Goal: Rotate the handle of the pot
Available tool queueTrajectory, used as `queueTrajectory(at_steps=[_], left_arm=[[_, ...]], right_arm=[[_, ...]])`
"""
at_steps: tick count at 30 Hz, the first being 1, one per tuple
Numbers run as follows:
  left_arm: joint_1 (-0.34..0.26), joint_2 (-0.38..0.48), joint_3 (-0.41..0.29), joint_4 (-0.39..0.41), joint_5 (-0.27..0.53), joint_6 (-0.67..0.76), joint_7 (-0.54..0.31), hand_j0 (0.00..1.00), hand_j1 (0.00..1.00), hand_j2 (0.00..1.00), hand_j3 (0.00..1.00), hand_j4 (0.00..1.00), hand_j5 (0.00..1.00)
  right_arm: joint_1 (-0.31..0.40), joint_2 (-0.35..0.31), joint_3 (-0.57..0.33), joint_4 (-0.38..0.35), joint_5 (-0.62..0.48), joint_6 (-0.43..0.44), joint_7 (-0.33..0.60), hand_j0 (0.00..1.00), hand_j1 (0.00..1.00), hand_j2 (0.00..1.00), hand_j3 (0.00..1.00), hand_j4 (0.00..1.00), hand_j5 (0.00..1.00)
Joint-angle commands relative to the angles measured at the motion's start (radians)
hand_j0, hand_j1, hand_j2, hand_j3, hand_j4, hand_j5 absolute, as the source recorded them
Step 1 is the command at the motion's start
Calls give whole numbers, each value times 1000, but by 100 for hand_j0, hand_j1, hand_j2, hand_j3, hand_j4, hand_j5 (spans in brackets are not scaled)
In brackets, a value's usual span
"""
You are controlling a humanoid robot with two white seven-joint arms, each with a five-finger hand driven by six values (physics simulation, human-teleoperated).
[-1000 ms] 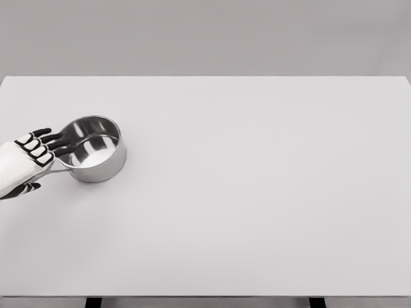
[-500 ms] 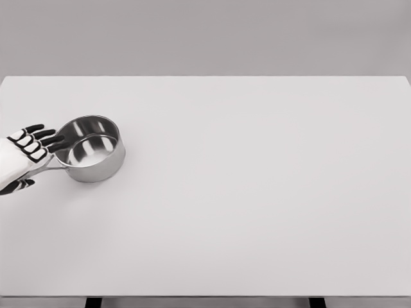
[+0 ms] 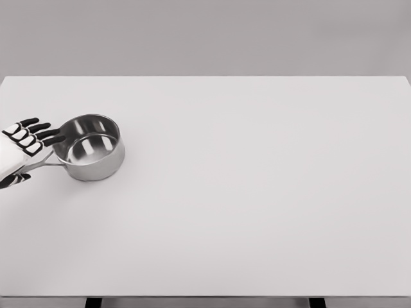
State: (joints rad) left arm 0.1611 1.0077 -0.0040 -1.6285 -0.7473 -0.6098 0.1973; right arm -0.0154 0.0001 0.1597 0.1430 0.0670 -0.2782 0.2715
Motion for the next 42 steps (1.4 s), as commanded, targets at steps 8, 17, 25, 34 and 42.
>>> queueTrajectory(at_steps=[8,17,25,34,42], left_arm=[[-14,2,-1,27,6,-1,1,100,100,100,100,100,100],[-29,-4,-5,50,6,-1,1,100,100,100,100,100,100],[-46,-6,-10,85,6,-1,1,100,100,100,100,100,100],[-74,-17,-13,102,-6,-1,1,100,100,100,100,100,100],[-86,-20,-13,121,-7,-1,1,100,100,100,100,100,100]], right_arm=[[0,0,0,0,0,-1,0,100,100,100,100,100,100],[0,0,0,0,-1,-1,0,100,100,100,100,100,100],[0,0,0,0,-1,-1,0,100,100,100,100,100,100],[-2,0,0,0,0,1,0,100,100,100,100,100,100],[0,0,1,0,0,-1,0,100,100,100,100,100,100]])
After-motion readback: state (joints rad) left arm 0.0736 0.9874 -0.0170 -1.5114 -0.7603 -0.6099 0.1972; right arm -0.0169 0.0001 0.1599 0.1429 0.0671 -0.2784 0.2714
